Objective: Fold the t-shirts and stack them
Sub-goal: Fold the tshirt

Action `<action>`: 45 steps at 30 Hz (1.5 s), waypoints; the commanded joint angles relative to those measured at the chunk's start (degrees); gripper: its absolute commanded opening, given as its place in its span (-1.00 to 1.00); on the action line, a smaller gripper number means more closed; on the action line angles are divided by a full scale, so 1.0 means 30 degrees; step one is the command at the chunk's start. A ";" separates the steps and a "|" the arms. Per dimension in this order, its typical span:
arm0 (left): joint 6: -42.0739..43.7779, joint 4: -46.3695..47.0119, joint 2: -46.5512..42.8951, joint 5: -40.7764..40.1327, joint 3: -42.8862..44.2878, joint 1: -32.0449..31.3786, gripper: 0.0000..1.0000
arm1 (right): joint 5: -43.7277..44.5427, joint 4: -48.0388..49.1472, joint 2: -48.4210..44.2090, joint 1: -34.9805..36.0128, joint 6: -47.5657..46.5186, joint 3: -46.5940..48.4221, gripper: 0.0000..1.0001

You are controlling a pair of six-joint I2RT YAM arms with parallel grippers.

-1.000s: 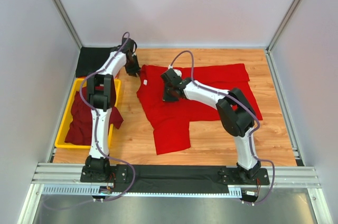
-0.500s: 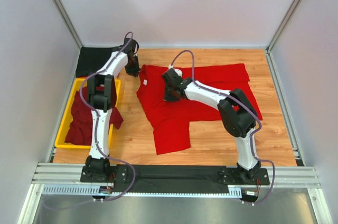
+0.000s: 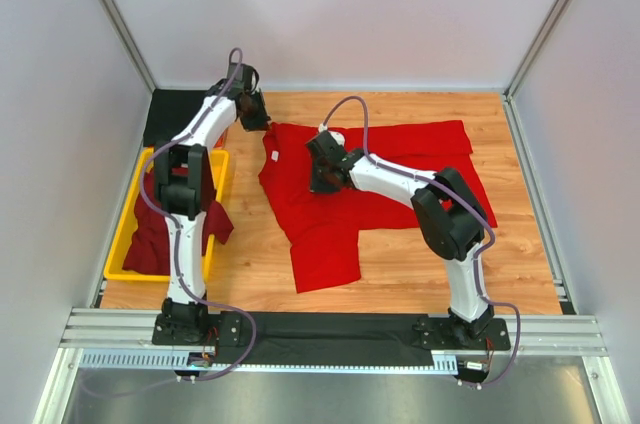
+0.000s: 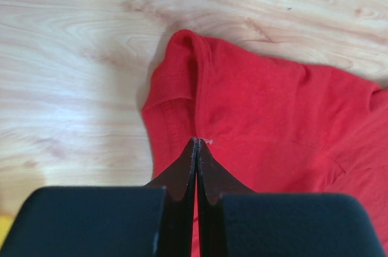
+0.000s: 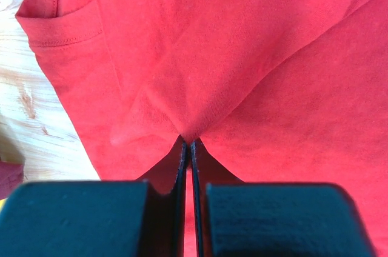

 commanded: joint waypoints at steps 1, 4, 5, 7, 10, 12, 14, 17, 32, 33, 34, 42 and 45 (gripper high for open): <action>-0.0997 0.1303 0.1172 0.1411 -0.0184 -0.0044 -1.00 | 0.0048 0.0952 -0.0933 0.0020 -0.0131 -0.0224 -0.99; -0.1613 0.1455 0.1963 0.1943 0.0312 -0.0043 -1.00 | -0.0186 0.1188 -0.0757 0.0049 0.0045 -0.0371 -0.99; -0.1701 0.1193 0.2112 0.1217 0.0691 -0.0014 -1.00 | -0.0157 0.1188 -0.0756 0.0049 0.0045 -0.0430 -0.99; -0.1702 0.0693 0.2317 0.0278 0.0666 -0.0043 -1.00 | -0.0041 0.1159 -0.0785 0.0020 -0.0071 -0.0518 -0.99; -0.1936 0.0690 0.2260 -0.0869 0.0257 -0.0043 -1.00 | 0.0165 0.0984 -0.0785 0.0020 -0.0189 -0.0606 -0.99; -0.1907 0.0984 0.2201 -0.1045 -0.0154 -0.0043 -1.00 | 0.0137 0.1071 -0.0814 -0.0038 -0.0160 -0.0840 -0.99; -0.1848 0.0869 0.2259 -0.1686 -0.0010 -0.0043 -1.00 | 0.0077 0.1071 -0.0902 -0.0038 -0.0160 -0.1102 -0.99; -0.1527 -0.0008 0.2727 -0.2333 0.0894 -0.0043 -1.00 | 0.0398 0.1042 -0.1224 -0.0067 -0.0247 -0.1513 -0.99; -0.1584 -0.0538 0.4427 -0.2072 0.1164 0.0191 -1.00 | 0.0546 -0.0568 -0.2396 -0.0742 -0.0979 -0.1485 -0.99; -0.1585 -0.0509 0.4398 -0.2100 0.1164 0.0191 -1.00 | 0.0575 -0.0773 -0.2368 -0.0771 -0.1009 -0.1485 -0.99; -0.1556 -0.0451 0.4369 -0.2072 0.1135 0.0191 -1.00 | 0.0605 -0.0862 -0.2309 -0.0771 -0.1038 -0.1514 -0.99; -0.1350 -0.0421 0.4456 -0.1867 0.1339 0.0249 -1.00 | 0.0751 -0.1008 -0.2279 -0.0771 -0.0599 -0.2159 -0.99; -0.1467 -0.0655 0.4662 -0.1602 0.1632 0.0366 -1.00 | 0.1044 -0.1068 -0.2513 -0.0771 -0.0570 -0.2421 -0.99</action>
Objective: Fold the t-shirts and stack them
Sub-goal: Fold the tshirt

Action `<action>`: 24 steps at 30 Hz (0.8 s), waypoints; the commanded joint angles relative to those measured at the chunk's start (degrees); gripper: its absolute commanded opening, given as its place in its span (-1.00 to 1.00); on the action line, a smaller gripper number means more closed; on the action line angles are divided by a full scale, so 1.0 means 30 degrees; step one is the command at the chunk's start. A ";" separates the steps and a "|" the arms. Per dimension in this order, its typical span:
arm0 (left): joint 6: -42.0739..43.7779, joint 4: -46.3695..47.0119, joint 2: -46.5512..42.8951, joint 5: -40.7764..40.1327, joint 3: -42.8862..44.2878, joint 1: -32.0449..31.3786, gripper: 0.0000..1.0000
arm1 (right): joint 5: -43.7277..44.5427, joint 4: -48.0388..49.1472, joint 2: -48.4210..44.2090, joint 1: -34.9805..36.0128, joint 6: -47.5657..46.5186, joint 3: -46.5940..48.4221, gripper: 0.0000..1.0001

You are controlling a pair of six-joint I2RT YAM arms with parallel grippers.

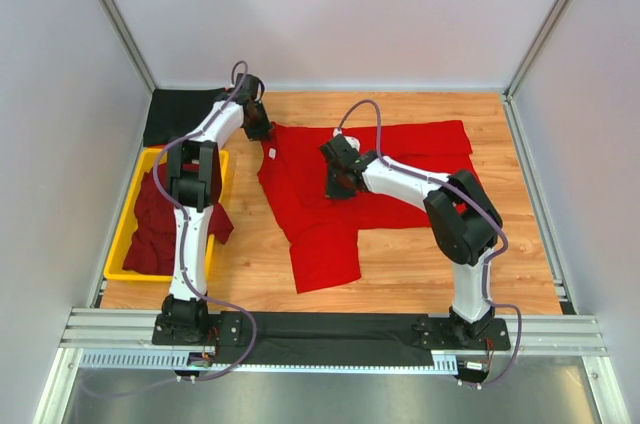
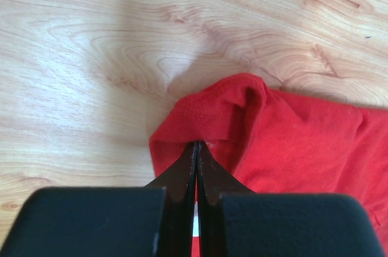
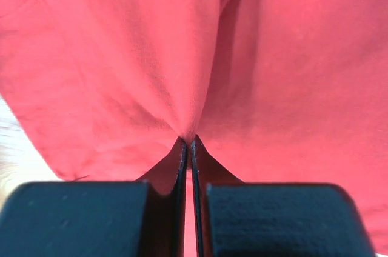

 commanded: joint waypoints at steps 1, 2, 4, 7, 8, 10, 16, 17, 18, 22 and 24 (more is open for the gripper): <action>0.0194 -0.0474 0.1230 -0.0640 0.0211 0.0337 -1.00 | 0.0876 -0.0193 -0.0918 -0.0042 -0.0038 -0.0288 -0.99; 0.0252 -0.0531 0.1230 -0.0670 0.0212 0.0338 -1.00 | 0.0907 -0.0193 -0.0977 -0.0013 -0.0038 -0.0346 -0.99; 0.0311 -0.0561 0.1201 -0.0583 0.0299 0.0338 -1.00 | 0.0675 -0.0135 -0.0861 -0.0013 -0.0067 -0.0435 -0.99; 0.0165 -0.0795 0.0938 -0.0263 0.0416 0.0338 -0.96 | 0.0147 -0.0047 -0.0363 -0.0013 -0.0155 -0.0173 -0.92; 0.0136 -0.0825 0.0763 -0.0028 0.0417 0.0338 -0.89 | 0.0174 -0.0134 -0.0275 -0.0013 -0.0184 -0.0113 -0.86; 0.0135 -0.0709 -0.0026 0.0730 0.0330 0.0338 -0.67 | 0.0466 -0.0426 -0.0419 -0.0100 -0.0272 0.0004 -0.70; 0.0165 -0.0504 -0.2165 0.2079 0.0593 0.0396 -0.27 | -0.0849 -0.0603 -0.1591 -0.1591 -0.0594 0.0063 -0.30; 0.0223 -0.0068 -0.2574 0.2461 0.0593 0.0396 -0.27 | -0.0822 -0.0574 -0.1766 -0.1740 -0.0827 0.0208 -0.29; 0.0223 0.0140 -0.2723 0.2783 0.0622 0.0396 -0.27 | -0.0850 -0.0545 -0.1768 -0.1916 -0.0945 0.0326 -0.29; -0.0595 0.1338 -0.2783 0.4542 0.0827 0.0572 -0.31 | -0.2250 -0.0285 -0.1009 -0.3873 -0.1122 0.1876 -0.41; -0.0918 0.1780 -0.2725 0.4837 0.0652 0.0601 -0.32 | -0.2724 0.0272 -0.0832 -0.4551 -0.1122 0.2142 -0.43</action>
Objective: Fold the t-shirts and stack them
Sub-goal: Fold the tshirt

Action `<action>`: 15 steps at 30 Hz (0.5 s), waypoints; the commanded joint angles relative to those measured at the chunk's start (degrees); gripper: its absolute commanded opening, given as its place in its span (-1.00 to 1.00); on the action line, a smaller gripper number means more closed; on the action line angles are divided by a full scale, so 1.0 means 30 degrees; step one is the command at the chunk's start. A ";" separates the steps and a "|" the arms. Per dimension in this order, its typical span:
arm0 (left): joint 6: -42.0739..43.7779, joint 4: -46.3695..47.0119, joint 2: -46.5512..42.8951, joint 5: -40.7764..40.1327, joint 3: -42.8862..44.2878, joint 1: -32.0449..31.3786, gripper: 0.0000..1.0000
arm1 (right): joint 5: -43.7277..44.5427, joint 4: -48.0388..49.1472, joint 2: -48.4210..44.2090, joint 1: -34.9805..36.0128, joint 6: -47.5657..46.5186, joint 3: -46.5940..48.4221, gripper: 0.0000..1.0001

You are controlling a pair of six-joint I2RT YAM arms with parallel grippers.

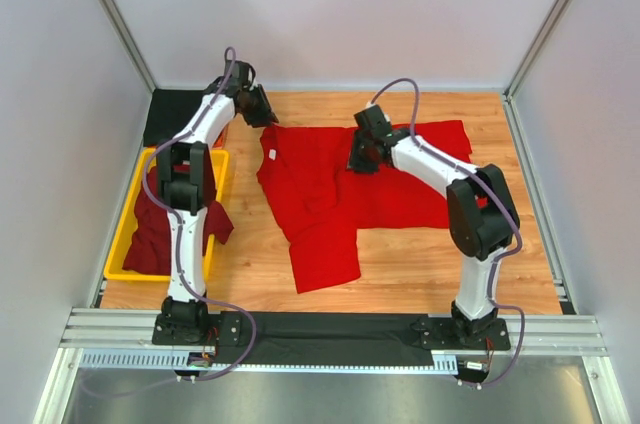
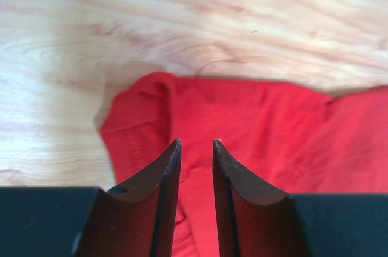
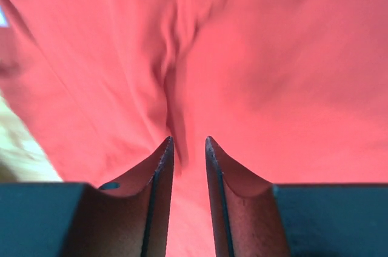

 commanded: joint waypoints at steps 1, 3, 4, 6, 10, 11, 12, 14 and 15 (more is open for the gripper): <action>-0.0831 0.1613 -0.1042 0.1674 0.0440 0.0157 -0.32 | -0.1253 0.1366 -0.0059 -0.1702 -0.0423 0.1116 -0.44; -0.1008 0.2025 -0.0720 0.2113 0.0498 0.0157 -0.34 | -0.1924 0.2247 0.0321 -0.2292 -0.0627 0.1494 -0.46; -0.1095 0.2317 -0.0371 0.2203 0.0557 0.0157 -0.36 | -0.2160 0.2452 0.0729 -0.2904 -0.0715 0.1700 -0.47; -0.1125 0.2553 0.0070 0.2409 0.0761 0.0157 -0.38 | -0.2600 0.2776 0.1258 -0.3841 -0.0891 0.2342 -0.47; -0.0453 0.1707 0.1678 0.2030 0.2019 0.0361 -0.41 | -0.3362 0.3362 0.2662 -0.5573 -0.1038 0.2961 -0.47; -0.0423 0.1531 0.1886 0.1825 0.2399 0.0594 -0.41 | -0.3625 0.3362 0.2870 -0.5982 -0.1009 0.3107 -0.47; -0.0480 0.1645 0.2063 0.1823 0.2432 0.0741 -0.42 | -0.3744 0.3391 0.3075 -0.6711 -0.0980 0.3283 -0.47; -0.0830 0.1705 0.2532 0.1765 0.2461 0.1092 -0.42 | -0.3832 0.3479 0.3632 -0.7448 -0.0747 0.3372 -0.47; -0.0861 0.1560 0.2707 0.1707 0.2548 0.1211 -0.45 | -0.3746 0.3451 0.3837 -0.8147 -0.0658 0.3488 -0.47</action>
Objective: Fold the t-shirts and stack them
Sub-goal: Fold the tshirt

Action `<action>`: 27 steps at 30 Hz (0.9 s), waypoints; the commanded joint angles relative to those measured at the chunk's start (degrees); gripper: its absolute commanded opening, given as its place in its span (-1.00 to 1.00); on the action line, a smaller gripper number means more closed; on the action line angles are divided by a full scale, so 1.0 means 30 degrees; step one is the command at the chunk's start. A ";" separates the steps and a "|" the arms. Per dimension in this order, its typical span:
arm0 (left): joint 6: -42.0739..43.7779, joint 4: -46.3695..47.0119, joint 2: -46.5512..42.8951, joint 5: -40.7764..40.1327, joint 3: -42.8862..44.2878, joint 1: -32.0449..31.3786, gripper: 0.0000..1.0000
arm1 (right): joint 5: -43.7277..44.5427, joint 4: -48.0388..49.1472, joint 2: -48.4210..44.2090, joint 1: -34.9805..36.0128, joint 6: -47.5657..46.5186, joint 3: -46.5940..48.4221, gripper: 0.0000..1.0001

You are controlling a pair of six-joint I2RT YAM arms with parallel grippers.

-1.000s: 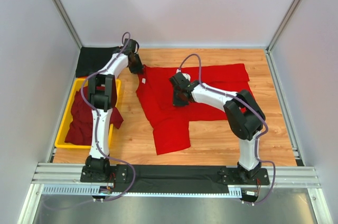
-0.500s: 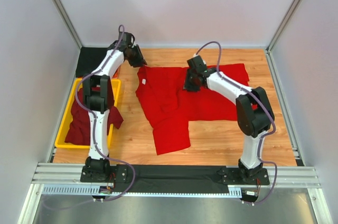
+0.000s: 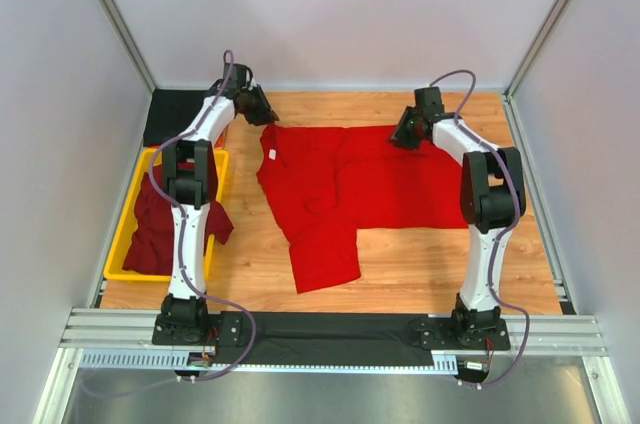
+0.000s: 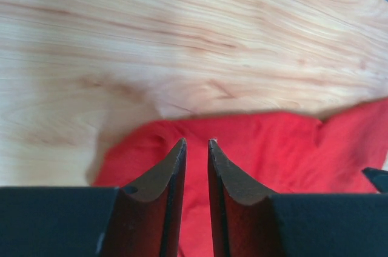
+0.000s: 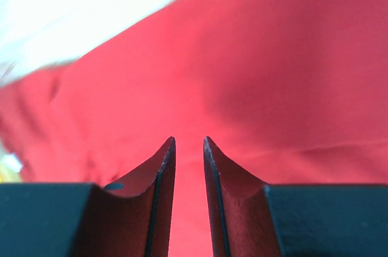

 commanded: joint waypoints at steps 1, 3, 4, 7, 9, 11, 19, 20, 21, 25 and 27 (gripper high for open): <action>-0.0221 -0.0378 0.1118 -0.0115 0.0887 0.0832 -0.49 | -0.0489 0.0326 0.1053 -0.1668 0.0310 0.0997 -0.48; 0.0099 -0.1574 0.1589 -0.1278 0.1765 0.0950 -0.53 | 0.0126 -0.0405 0.1612 -0.2661 0.0751 0.1464 -0.50; 0.0276 -0.1698 0.1737 -0.1665 0.1884 0.0950 -0.53 | 0.0128 -0.1076 0.2137 -0.2929 0.0985 0.1931 -0.52; 0.0862 -0.1495 0.1768 -0.2137 0.1768 0.0951 -0.54 | 0.0302 -0.1608 0.2902 -0.4043 0.1251 0.2519 -0.55; 0.1067 -0.1465 0.1797 -0.2457 0.1885 0.0980 -0.54 | 0.0480 -0.1960 0.3282 -0.4510 0.1338 0.2813 -0.56; 0.1302 -0.1349 0.1914 -0.2576 0.1973 0.0980 -0.54 | 0.0392 -0.2021 0.3693 -0.4805 0.1397 0.2874 -0.56; 0.1009 -0.0528 0.2383 -0.1553 0.2732 0.0980 -0.49 | -0.0603 -0.0384 0.3520 -0.5714 0.1193 0.2201 -0.49; 0.1242 -0.0673 0.2267 -0.1696 0.2996 0.0951 -0.50 | -0.1156 -0.0119 0.3403 -0.5773 0.1106 0.2171 -0.49; 0.1534 -0.1486 0.1715 -0.2220 0.3260 0.0922 -0.50 | -0.1335 0.0000 0.3083 -0.5773 0.0989 0.2257 -0.46; 0.2942 -0.0940 -0.1887 -0.4011 0.1395 0.0220 -0.40 | -0.2419 -0.0319 0.1823 -0.5773 -0.0007 0.2726 -0.26; 0.3352 -0.1345 -0.3786 -0.4566 0.1008 -0.0102 -0.38 | -0.2363 -0.1311 0.0711 -0.5773 -0.0096 0.2902 -0.19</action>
